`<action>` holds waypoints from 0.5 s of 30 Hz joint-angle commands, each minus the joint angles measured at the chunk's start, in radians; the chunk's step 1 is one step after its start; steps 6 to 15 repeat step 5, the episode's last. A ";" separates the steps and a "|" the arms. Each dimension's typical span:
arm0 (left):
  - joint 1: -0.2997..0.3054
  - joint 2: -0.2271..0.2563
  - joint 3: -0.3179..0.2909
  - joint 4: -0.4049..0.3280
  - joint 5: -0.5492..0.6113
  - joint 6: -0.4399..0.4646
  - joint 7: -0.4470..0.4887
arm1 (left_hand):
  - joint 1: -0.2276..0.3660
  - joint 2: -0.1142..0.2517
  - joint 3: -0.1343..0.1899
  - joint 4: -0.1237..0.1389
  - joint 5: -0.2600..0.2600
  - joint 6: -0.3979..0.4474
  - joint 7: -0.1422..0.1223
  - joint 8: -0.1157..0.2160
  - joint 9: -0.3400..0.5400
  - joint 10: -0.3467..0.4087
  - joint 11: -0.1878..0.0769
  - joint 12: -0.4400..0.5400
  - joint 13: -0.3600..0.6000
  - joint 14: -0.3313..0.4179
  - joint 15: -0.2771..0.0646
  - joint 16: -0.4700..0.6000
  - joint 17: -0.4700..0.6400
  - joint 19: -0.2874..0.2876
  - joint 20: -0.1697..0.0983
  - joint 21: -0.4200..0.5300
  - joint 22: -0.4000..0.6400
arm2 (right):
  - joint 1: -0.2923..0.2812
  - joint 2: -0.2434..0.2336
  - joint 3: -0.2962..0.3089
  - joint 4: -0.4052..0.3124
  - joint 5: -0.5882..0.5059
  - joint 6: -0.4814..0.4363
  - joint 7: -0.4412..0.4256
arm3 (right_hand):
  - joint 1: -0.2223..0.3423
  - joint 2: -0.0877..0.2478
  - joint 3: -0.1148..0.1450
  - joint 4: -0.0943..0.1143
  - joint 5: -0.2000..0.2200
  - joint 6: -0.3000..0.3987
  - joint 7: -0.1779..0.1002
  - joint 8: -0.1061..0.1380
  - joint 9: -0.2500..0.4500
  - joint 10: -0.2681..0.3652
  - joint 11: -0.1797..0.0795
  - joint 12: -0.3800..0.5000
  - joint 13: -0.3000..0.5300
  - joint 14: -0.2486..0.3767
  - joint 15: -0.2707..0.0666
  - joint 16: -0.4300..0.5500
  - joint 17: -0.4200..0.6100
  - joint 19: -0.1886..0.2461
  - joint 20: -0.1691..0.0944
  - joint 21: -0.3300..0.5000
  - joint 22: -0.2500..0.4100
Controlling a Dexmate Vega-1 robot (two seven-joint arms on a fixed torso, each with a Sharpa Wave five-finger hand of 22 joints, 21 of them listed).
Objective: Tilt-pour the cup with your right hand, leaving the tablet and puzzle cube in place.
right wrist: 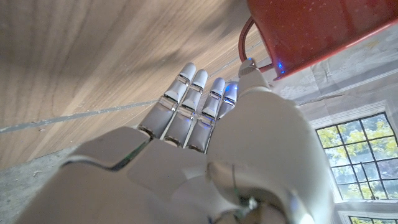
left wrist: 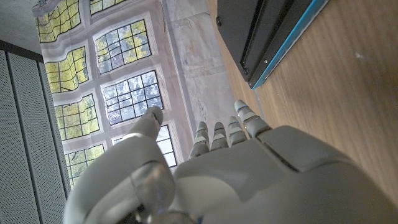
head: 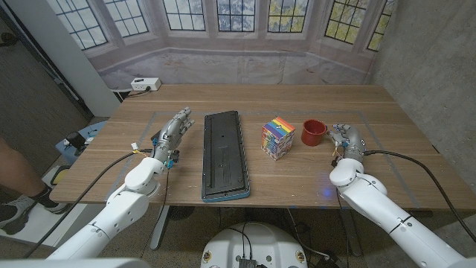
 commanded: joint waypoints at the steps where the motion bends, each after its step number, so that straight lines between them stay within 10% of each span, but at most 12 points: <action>1: -0.021 -0.005 0.003 0.026 -0.015 0.013 -0.017 | 0.010 0.002 -0.002 0.002 0.006 0.001 -0.004 0.000 0.004 0.005 -0.001 0.000 0.005 0.003 0.003 0.001 0.004 0.003 0.007 -0.001 0.005 | 0.026 0.021 -0.002 0.005 -0.003 0.001 -0.010 | -0.004 -0.004 -0.002 -0.002 0.006 -0.002 -0.001 0.006 0.001 -0.002 0.001 0.006 0.001 -0.003 -0.102 0.007 0.001 -0.003 -0.036 0.002 0.003; 15: -0.046 -0.022 0.014 0.056 -0.018 0.006 -0.030 | 0.010 0.003 -0.002 0.002 0.006 0.001 -0.004 0.000 0.004 0.005 0.000 0.000 0.005 0.003 0.003 0.001 0.004 0.004 0.007 -0.001 0.005 | 0.038 0.031 -0.001 0.007 -0.004 -0.006 -0.017 | -0.004 -0.004 -0.002 -0.002 0.006 -0.002 -0.001 0.007 0.001 -0.002 0.001 0.007 0.001 -0.004 -0.101 0.007 0.001 -0.003 -0.036 0.002 0.003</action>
